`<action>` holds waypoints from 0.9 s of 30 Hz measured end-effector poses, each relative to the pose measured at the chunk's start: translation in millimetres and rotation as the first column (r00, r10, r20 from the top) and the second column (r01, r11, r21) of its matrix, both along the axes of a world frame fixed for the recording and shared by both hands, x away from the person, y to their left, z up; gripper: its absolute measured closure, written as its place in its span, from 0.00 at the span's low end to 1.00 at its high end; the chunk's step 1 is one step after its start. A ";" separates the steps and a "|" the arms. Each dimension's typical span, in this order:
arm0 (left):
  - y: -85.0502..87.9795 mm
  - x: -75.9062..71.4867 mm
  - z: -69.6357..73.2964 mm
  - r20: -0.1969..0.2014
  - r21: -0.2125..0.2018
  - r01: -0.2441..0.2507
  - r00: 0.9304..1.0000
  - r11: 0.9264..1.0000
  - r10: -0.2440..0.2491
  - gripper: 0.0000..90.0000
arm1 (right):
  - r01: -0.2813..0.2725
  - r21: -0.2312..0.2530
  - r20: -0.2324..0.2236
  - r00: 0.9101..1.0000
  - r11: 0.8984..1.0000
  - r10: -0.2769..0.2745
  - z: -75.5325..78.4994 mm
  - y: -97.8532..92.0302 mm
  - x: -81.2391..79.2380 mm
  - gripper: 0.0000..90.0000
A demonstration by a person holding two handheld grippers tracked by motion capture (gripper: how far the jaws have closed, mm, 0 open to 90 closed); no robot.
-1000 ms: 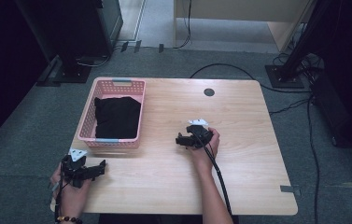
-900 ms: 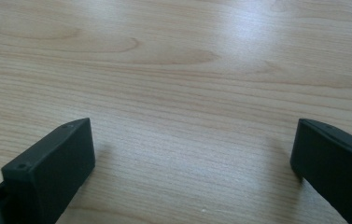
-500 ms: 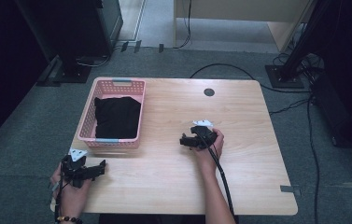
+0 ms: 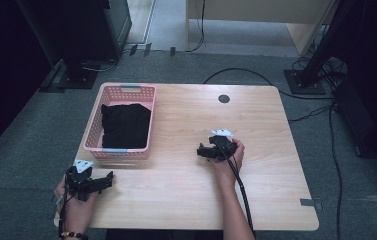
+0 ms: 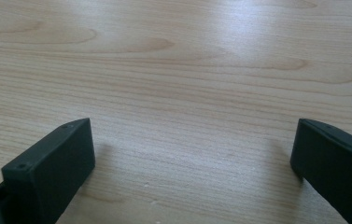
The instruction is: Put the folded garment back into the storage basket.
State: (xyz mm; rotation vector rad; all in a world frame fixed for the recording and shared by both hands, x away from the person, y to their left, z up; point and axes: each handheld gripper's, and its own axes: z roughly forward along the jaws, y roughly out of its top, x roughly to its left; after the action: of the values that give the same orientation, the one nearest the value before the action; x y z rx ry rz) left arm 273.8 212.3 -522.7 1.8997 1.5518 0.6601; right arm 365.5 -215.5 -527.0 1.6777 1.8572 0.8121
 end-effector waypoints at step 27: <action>0.0 0.0 0.0 0.000 0.000 0.000 1.000 1.000 0.000 0.00 | 0.038 0.000 -0.002 0.999 0.999 -0.038 -0.1 -23.2 -7.4 0.00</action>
State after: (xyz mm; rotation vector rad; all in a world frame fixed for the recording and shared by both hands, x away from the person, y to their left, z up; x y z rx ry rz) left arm 273.8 212.3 -522.6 1.8997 1.5518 0.6600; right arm 358.0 -238.7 -527.1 1.7097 1.8210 0.7948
